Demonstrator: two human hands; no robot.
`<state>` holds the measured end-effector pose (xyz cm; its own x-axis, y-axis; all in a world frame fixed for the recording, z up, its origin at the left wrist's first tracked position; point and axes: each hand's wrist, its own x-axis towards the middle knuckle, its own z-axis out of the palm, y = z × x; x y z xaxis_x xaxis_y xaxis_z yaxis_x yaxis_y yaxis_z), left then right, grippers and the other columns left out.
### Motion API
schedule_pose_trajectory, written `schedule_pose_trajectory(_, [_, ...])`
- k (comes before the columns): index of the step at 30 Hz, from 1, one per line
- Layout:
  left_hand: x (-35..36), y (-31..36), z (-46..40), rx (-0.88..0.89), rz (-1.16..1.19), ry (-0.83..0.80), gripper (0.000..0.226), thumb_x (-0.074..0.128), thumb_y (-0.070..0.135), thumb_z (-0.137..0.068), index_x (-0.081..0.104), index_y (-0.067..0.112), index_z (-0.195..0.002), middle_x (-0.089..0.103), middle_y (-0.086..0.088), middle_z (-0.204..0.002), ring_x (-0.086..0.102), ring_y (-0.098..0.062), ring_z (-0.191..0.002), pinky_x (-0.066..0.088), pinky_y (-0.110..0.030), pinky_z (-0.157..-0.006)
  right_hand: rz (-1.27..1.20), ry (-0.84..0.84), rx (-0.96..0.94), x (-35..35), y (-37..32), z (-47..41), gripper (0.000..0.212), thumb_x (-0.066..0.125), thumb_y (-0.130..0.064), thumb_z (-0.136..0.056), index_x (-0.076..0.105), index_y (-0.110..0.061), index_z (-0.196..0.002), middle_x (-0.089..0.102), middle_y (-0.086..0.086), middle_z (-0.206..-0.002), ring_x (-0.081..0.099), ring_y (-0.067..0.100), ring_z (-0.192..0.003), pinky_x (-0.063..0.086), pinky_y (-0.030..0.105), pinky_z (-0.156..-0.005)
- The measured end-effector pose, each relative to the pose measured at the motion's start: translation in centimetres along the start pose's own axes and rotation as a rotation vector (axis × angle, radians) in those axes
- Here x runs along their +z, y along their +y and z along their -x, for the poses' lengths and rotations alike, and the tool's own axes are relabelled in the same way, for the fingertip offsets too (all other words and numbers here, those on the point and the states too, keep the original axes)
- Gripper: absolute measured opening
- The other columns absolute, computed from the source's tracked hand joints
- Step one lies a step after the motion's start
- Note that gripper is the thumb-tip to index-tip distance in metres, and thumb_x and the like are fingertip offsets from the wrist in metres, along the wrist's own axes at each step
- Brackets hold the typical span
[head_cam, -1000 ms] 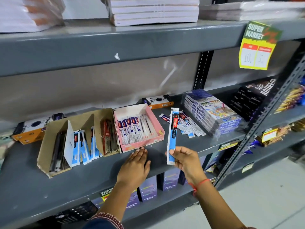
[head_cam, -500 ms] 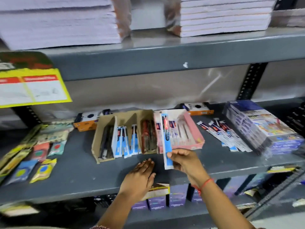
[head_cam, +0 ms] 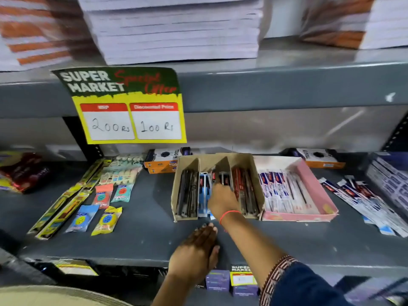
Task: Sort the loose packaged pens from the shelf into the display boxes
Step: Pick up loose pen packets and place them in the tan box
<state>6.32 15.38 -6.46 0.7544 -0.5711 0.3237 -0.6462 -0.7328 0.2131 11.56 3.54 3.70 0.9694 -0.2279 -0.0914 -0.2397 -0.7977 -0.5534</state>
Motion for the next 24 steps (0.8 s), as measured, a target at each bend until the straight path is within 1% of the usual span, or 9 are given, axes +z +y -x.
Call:
schedule_pose_trajectory(2, [0.0, 0.0, 0.0, 0.008, 0.009, -0.001, 0.068, 0.011, 0.040, -0.099, 0.072, 0.010, -0.102, 0.071, -0.004, -0.104, 0.066, -0.017, -0.095, 0.051, -0.026, -0.081, 0.044, -0.028, 0.027, 0.1, -0.1, -0.3, 0.035, 0.035, 0.006, -0.089, 0.056, 0.006, -0.116, 0.062, 0.026, -0.121, 0.059, 0.040, -0.113, 0.049, 0.042, -0.093])
schedule_pose_trajectory(7, [-0.2, -0.2, -0.1, 0.009, 0.019, -0.017, 0.067, 0.012, 0.039, -0.098, 0.071, 0.008, -0.104, 0.070, -0.006, -0.106, 0.066, -0.018, -0.096, 0.050, -0.028, -0.083, 0.206, -0.114, 0.005, 0.3, -0.3, -0.9, 0.036, 0.032, 0.002, -0.093, 0.057, 0.003, -0.118, 0.060, 0.022, -0.125, 0.059, 0.037, -0.116, 0.049, 0.043, -0.094])
schedule_pose_trajectory(11, [-0.6, 0.1, -0.2, 0.010, 0.015, -0.029, 0.066, 0.012, 0.039, -0.098, 0.072, 0.009, -0.102, 0.071, -0.005, -0.105, 0.066, -0.017, -0.095, 0.050, -0.026, -0.082, 0.303, -0.101, -0.047, -0.4, -1.0, -0.4, 0.036, 0.034, 0.004, -0.092, 0.058, 0.003, -0.118, 0.061, 0.021, -0.124, 0.059, 0.035, -0.114, 0.050, 0.042, -0.091])
schedule_pose_trajectory(14, [-0.9, 0.4, -0.2, 0.009, 0.010, -0.039, 0.059, 0.019, 0.036, -0.098, 0.072, 0.010, -0.101, 0.071, -0.004, -0.104, 0.067, -0.016, -0.094, 0.050, -0.026, -0.081, 0.307, -0.031, -0.114, -1.5, -1.2, 0.8, 0.034, 0.035, 0.007, -0.089, 0.060, 0.003, -0.113, 0.064, 0.022, -0.118, 0.061, 0.038, -0.109, 0.051, 0.042, -0.088])
schedule_pose_trajectory(16, [-0.8, 0.4, -0.3, -0.002, 0.013, -0.049, 0.066, 0.013, 0.037, -0.099, 0.072, 0.008, -0.101, 0.071, -0.005, -0.104, 0.067, -0.017, -0.094, 0.051, -0.027, -0.080, 0.282, 0.021, -0.151, -2.5, -1.1, 1.7, 0.032, 0.036, 0.005, -0.089, 0.060, 0.003, -0.111, 0.065, 0.023, -0.115, 0.062, 0.038, -0.107, 0.051, 0.041, -0.085])
schedule_pose_trajectory(18, [-0.5, 1.0, -0.5, 0.003, 0.015, -0.067, 0.070, 0.010, 0.038, -0.100, 0.071, 0.005, -0.101, 0.071, -0.008, -0.104, 0.067, -0.020, -0.095, 0.052, -0.030, -0.080, 0.259, 0.101, -0.181, -3.6, -0.5, 2.7, 0.032, 0.039, 0.001, -0.088, 0.060, -0.003, -0.112, 0.066, 0.021, -0.114, 0.064, 0.038, -0.105, 0.052, 0.040, -0.082])
schedule_pose_trajectory(21, [0.3, 2.6, -1.1, 0.046, -0.002, -0.113, 0.071, 0.009, 0.039, -0.100, 0.070, 0.003, -0.102, 0.070, -0.010, -0.104, 0.066, -0.021, -0.096, 0.052, -0.032, -0.080, 0.120, 0.286, -0.230, -5.4, 1.5, 3.5, 0.037, 0.043, -0.004, -0.085, 0.062, -0.013, -0.116, 0.061, 0.015, -0.120, 0.064, 0.036, -0.102, 0.053, 0.040, -0.081])
schedule_pose_trajectory(22, [0.6, 3.6, -1.6, 0.065, -0.007, -0.123, 0.071, 0.009, 0.040, -0.099, 0.070, 0.003, -0.102, 0.070, -0.010, -0.104, 0.066, -0.021, -0.096, 0.052, -0.032, -0.081, 0.055, 0.354, -0.232, -6.1, 2.7, 3.6, 0.039, 0.044, -0.004, -0.084, 0.063, -0.014, -0.117, 0.058, 0.013, -0.123, 0.063, 0.035, -0.103, 0.053, 0.039, -0.083])
schedule_pose_trajectory(24, [1.1, 5.2, -2.3, 0.101, -0.019, -0.159, 0.072, 0.008, 0.040, -0.099, 0.070, 0.005, -0.103, 0.071, -0.008, -0.105, 0.066, -0.019, -0.097, 0.049, -0.028, -0.084, -0.056, 0.482, -0.193, -7.5, 4.8, 3.5, 0.038, 0.046, -0.002, -0.083, 0.066, -0.012, -0.113, 0.057, 0.013, -0.122, 0.060, 0.034, -0.103, 0.051, 0.036, -0.084])
